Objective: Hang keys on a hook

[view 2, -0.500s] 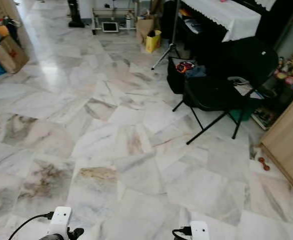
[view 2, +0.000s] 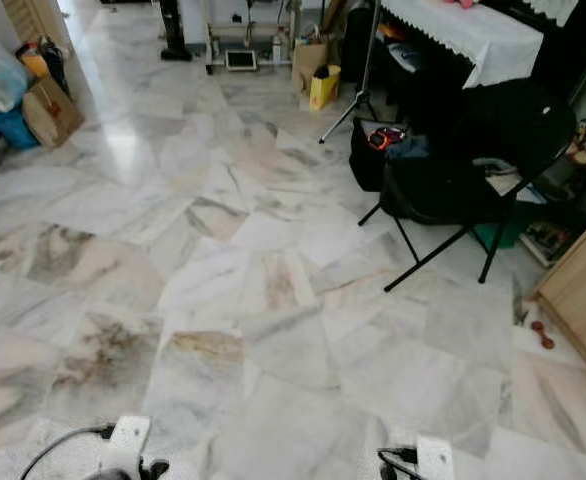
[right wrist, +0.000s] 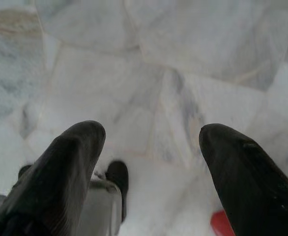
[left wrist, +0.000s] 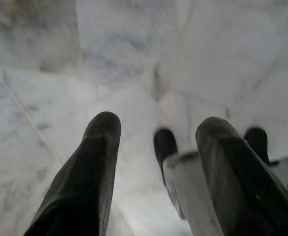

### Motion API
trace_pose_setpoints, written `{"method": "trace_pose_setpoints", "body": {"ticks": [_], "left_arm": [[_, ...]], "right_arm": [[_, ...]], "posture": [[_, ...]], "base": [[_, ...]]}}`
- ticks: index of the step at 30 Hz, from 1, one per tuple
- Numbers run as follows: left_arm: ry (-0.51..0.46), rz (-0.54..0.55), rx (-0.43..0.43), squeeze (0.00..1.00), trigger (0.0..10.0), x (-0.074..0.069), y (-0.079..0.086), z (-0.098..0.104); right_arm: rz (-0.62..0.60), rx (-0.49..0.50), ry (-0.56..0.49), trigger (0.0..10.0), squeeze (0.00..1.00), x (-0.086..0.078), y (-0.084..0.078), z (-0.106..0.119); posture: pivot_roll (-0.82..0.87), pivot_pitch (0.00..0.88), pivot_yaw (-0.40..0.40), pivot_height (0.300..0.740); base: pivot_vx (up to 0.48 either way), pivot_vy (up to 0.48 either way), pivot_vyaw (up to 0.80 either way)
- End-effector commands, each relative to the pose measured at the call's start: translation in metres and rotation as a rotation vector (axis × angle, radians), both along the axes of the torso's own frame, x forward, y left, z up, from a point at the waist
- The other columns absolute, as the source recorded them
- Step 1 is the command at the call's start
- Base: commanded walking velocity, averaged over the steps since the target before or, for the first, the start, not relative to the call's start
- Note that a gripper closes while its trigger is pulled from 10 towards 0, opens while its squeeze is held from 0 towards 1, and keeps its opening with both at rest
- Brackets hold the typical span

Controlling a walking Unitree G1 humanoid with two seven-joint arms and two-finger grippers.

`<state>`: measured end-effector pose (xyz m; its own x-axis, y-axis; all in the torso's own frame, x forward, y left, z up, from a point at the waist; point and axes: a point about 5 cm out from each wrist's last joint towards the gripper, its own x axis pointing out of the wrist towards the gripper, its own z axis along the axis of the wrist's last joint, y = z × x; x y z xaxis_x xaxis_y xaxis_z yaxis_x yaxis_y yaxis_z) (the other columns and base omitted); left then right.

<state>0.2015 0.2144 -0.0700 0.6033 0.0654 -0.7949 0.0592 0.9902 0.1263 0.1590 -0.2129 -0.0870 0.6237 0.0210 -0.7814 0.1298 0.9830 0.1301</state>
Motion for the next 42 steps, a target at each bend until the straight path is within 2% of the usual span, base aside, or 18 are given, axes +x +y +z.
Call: {"method": "trace_pose_setpoints", "body": {"ticks": [1,3,5,7,12,14,18,22,25,27,30,36,40,42], "left_arm": [[0.020,0.030,0.004,0.00,10.0,-0.007,0.008,-0.002],[0.029,0.021,0.009,0.00,10.0,-0.009,0.012,-0.002],[0.049,0.006,0.027,0.00,10.0,-0.013,0.015,-0.004],[0.051,0.008,0.036,0.00,10.0,-0.013,0.020,-0.003],[0.058,-0.037,0.052,0.00,10.0,-0.013,0.025,-0.001],[0.063,-0.048,0.063,0.00,10.0,-0.014,0.027,-0.001],[0.056,-0.041,0.051,0.00,10.0,-0.012,0.022,-0.001],[0.026,-0.031,0.025,0.00,10.0,-0.007,0.010,-0.001],[0.030,-0.033,0.024,0.00,10.0,-0.008,0.010,-0.002],[0.047,0.011,0.021,0.00,10.0,-0.013,0.013,-0.004],[0.053,0.011,0.022,0.00,10.0,-0.015,0.013,-0.005],[0.040,0.017,0.020,0.00,10.0,-0.010,0.010,-0.004],[0.021,0.033,-0.001,0.00,10.0,-0.005,0.004,-0.002],[-0.011,0.041,-0.034,0.00,10.0,0.001,-0.005,0.000]], "right_arm": [[0.004,0.014,0.001,10.0,0.00,0.000,0.004,-0.001],[-0.016,0.017,-0.005,10.0,0.00,0.006,0.007,0.001],[-0.025,0.028,-0.019,10.0,0.00,0.032,0.028,0.008],[-0.024,0.042,-0.025,10.0,0.00,0.048,0.045,0.013],[-0.062,0.062,-0.013,10.0,0.00,0.045,0.055,0.011],[-0.107,0.072,0.005,10.0,0.00,0.038,0.055,0.007],[-0.108,0.069,0.019,10.0,0.00,0.028,0.054,0.003],[-0.071,0.042,0.019,10.0,0.00,0.028,0.047,0.003],[-0.068,0.037,0.014,10.0,0.00,0.029,0.044,0.004],[-0.091,0.037,0.007,10.0,0.00,0.029,0.037,0.005],[-0.095,0.028,0.007,10.0,0.00,0.026,0.029,0.004],[-0.077,0.007,0.021,10.0,0.00,0.018,0.019,0.002],[-0.074,0.003,0.033,10.0,0.00,0.015,0.014,0.001],[-0.063,-0.010,0.052,10.0,0.00,0.012,0.011,0.000]], "posture": [[0.16,0.000,-0.041,0.740],[0.15,0.000,-0.022,0.740],[0.16,0.000,-0.016,0.740],[0.16,0.000,0.010,0.740],[0.15,0.000,0.072,0.740],[0.13,0.000,0.074,0.740],[0.13,0.000,0.052,0.740],[0.12,0.000,0.017,0.740],[0.11,0.000,0.015,0.740],[0.10,0.000,0.010,0.740],[0.08,0.000,0.011,0.740],[0.03,0.000,-0.011,0.740],[0.04,0.000,-0.033,0.740],[0.05,0.000,-0.046,0.740]], "base": [[0.000,0.000,0.00],[0.000,0.000,0.00],[0.000,0.000,0.00],[0.000,0.000,0.00],[0.000,0.000,0.00],[0.000,0.000,0.00],[0.000,0.000,0.00],[0.000,0.000,0.00],[0.000,0.000,0.00],[0.000,0.000,0.00],[0.000,0.000,0.00],[0.000,0.000,0.00],[0.000,0.000,0.00],[0.000,0.000,0.00]]}}
